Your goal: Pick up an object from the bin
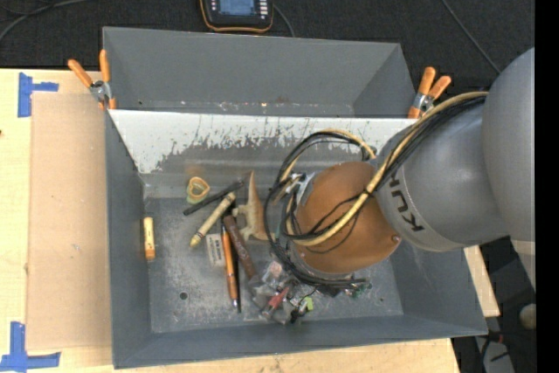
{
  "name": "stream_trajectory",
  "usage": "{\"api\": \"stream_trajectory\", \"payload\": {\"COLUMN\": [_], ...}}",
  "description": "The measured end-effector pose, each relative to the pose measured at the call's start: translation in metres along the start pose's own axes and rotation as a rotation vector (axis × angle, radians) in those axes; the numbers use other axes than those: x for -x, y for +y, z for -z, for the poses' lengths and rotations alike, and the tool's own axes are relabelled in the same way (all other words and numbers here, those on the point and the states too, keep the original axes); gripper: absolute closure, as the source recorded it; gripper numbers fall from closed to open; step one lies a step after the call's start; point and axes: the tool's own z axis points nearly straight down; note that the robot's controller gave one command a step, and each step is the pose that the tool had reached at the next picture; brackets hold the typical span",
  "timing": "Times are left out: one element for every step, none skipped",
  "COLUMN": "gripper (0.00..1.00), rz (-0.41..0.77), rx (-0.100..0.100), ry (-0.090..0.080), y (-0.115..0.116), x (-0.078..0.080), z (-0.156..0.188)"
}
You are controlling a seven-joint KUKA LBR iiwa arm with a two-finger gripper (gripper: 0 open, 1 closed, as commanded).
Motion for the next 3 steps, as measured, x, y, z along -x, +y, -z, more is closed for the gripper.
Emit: {"api": "stream_trajectory", "payload": {"gripper": [1.00,1.00,1.00], "rz": [0.000,-0.001,-0.003], "rx": [0.010,0.005,0.005], "ry": [0.012,0.005,0.005], "y": [0.004,0.002,0.002], "x": [-0.002,0.000,0.000], "z": [0.036,0.073,0.081]}}
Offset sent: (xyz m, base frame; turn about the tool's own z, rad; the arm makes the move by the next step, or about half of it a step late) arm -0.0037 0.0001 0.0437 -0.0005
